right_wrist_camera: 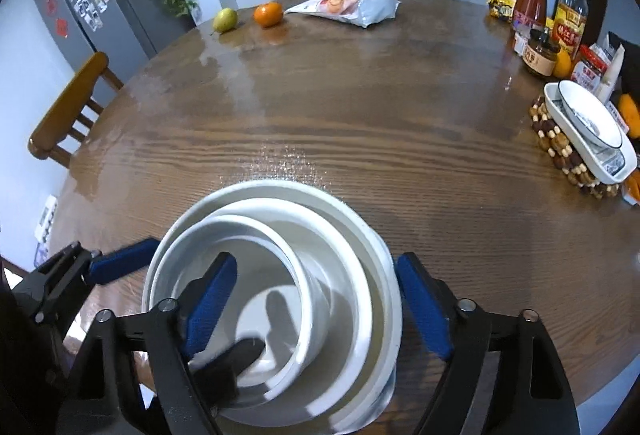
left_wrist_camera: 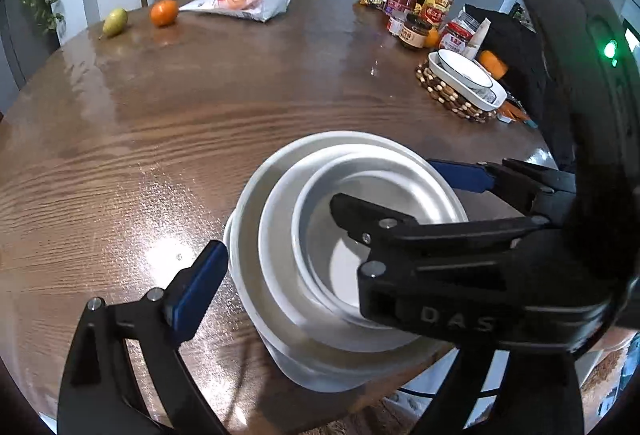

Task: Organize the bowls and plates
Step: 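Lower the bowl stack onto the blue-and-white patterned tray with both tools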

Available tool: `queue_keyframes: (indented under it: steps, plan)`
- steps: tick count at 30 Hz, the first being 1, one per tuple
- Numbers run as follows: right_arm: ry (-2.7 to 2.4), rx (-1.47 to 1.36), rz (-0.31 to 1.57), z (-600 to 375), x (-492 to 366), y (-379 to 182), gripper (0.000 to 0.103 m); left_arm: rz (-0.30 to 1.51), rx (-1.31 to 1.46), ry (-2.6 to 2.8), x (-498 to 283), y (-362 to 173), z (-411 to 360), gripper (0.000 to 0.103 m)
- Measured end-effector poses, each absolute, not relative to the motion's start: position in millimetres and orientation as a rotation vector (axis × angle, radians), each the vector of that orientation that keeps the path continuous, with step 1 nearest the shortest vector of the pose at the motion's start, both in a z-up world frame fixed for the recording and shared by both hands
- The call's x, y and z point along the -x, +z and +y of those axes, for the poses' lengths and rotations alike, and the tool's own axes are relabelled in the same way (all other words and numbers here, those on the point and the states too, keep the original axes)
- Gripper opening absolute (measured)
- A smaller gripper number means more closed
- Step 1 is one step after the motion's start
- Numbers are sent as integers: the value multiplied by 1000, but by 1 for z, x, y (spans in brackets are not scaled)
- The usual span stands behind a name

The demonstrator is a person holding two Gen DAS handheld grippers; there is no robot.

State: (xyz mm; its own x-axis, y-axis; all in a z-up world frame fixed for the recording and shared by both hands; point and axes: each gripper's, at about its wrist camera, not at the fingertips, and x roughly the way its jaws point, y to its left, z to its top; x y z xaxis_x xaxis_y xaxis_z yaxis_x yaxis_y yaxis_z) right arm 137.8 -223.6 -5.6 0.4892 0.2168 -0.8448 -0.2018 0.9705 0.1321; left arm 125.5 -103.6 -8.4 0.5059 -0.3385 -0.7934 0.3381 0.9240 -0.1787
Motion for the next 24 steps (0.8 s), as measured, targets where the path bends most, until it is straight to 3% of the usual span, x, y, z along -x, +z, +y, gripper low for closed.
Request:
queue_keyframes:
  steps: [10, 14, 24]
  plan:
    - [137, -14, 922, -235, -121, -1, 85, 854, 2, -375, -104, -4, -94, 92]
    - [103, 8, 846, -236, -106, 11, 85, 791, 4, -356, -89, 3, -87, 99]
    - [69, -21, 700, -248, -64, 28, 85, 703, 17, -299, -54, 8, -65, 102]
